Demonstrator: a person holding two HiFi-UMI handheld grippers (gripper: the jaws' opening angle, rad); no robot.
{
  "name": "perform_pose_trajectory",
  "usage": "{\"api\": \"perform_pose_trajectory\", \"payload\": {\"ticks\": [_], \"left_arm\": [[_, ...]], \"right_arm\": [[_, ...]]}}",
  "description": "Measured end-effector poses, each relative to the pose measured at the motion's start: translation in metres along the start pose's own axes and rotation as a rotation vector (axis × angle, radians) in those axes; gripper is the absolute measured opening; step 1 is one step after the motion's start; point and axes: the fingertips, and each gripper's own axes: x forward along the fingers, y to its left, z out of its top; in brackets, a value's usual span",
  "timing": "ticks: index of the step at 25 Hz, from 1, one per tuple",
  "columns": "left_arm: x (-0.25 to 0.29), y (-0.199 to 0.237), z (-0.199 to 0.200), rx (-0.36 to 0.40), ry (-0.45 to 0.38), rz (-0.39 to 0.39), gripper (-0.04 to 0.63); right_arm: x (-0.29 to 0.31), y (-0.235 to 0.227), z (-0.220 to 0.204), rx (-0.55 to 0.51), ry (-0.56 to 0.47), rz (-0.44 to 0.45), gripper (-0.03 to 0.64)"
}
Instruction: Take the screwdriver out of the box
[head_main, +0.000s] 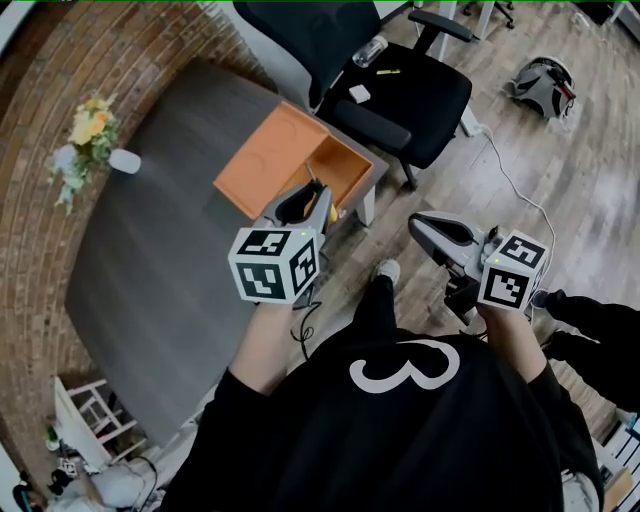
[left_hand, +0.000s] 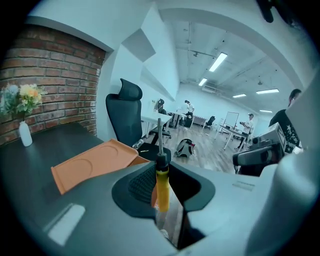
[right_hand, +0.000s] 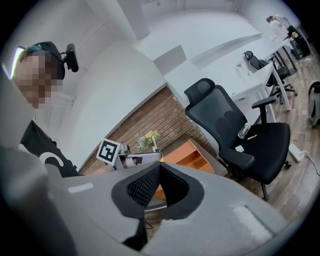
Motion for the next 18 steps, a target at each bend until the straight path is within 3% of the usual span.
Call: {"api": "perform_pose_trajectory", "payload": {"ticks": [9,18], "left_arm": [[-0.058,-0.061,-0.004,0.019,-0.087,-0.108,0.098],[-0.103,-0.104,-0.021,-0.019,-0.145,-0.195,0.098]], "right_arm": [[-0.019,0.044,0.006,-0.075,-0.047,0.018,-0.002],[-0.043,0.080,-0.005,-0.137,-0.073,0.014,-0.002]]}}
